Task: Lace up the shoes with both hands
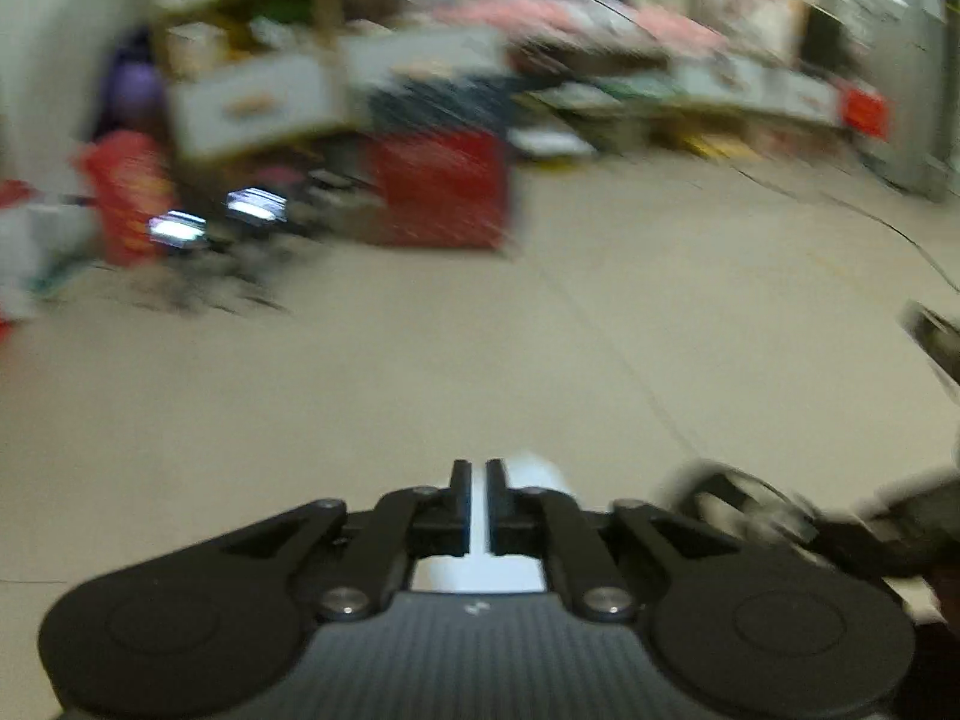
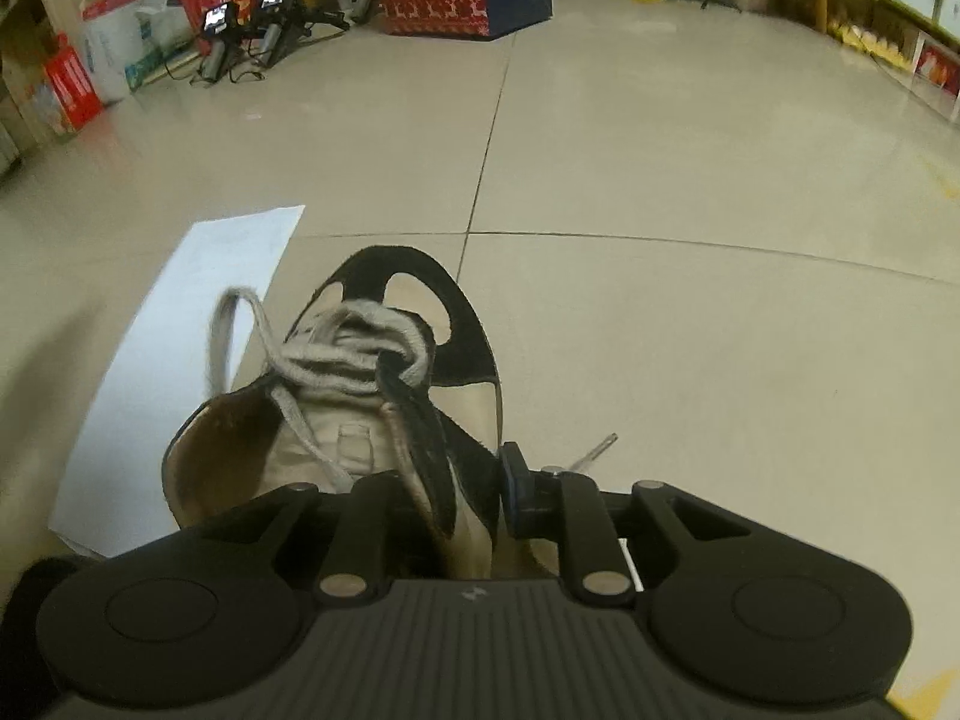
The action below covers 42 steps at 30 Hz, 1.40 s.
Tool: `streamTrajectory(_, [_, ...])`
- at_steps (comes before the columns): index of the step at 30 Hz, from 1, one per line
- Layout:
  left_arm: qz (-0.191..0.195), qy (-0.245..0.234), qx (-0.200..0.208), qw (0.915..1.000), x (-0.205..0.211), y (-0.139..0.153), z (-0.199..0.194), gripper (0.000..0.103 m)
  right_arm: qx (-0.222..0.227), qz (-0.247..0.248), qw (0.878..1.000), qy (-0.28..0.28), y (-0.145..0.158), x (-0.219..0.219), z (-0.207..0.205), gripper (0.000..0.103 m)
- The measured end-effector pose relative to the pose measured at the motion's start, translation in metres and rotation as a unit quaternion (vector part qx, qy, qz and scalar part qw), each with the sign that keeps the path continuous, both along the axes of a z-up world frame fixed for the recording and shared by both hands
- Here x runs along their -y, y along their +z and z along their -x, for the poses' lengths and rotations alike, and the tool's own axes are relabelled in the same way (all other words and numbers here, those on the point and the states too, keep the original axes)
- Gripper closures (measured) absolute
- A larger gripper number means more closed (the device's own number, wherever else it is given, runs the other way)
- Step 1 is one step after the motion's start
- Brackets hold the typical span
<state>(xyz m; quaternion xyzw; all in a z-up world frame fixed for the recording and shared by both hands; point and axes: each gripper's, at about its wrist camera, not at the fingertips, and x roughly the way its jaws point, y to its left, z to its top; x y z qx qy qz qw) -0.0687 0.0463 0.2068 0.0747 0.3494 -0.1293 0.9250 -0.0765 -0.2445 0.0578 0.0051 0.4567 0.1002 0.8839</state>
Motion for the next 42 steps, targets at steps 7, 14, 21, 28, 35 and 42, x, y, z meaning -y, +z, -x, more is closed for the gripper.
streamTrajectory(7, [-0.008, -0.181, -0.045, 0.9825, 0.113, -0.055, 0.007, 0.053, -0.003, 0.002, 1.000, 0.017, 0.005, -0.001, 0.000, 0.082])
streamTrajectory(14, [-0.067, -0.259, -0.065, 0.9613, 0.154, -0.086, -0.014, 0.044, -0.005, 0.005, 1.000, 0.026, 0.007, 0.000, 0.000, 0.079])
streamTrajectory(21, [-0.104, -0.336, -0.086, 0.9320, 0.163, -0.098, -0.018, 0.036, 0.008, 0.020, 0.998, 0.056, 0.012, -0.003, 0.000, 0.078])
streamTrajectory(28, [-0.108, -0.312, -0.090, 0.9397, 0.165, -0.096, -0.012, 0.089, 0.009, 0.010, 0.999, 0.049, 0.008, -0.001, -0.004, 0.078])
streamTrajectory(35, [-0.138, -0.289, -0.045, 0.9463, 0.171, -0.079, 0.014, 0.097, 0.009, 0.011, 0.999, 0.047, 0.007, -0.001, -0.003, 0.078])
streamTrajectory(42, [-0.110, -0.265, -0.034, 0.9572, 0.168, -0.076, 0.013, 0.098, 0.025, 0.030, 0.998, 0.057, 0.010, -0.006, 0.003, 0.078])
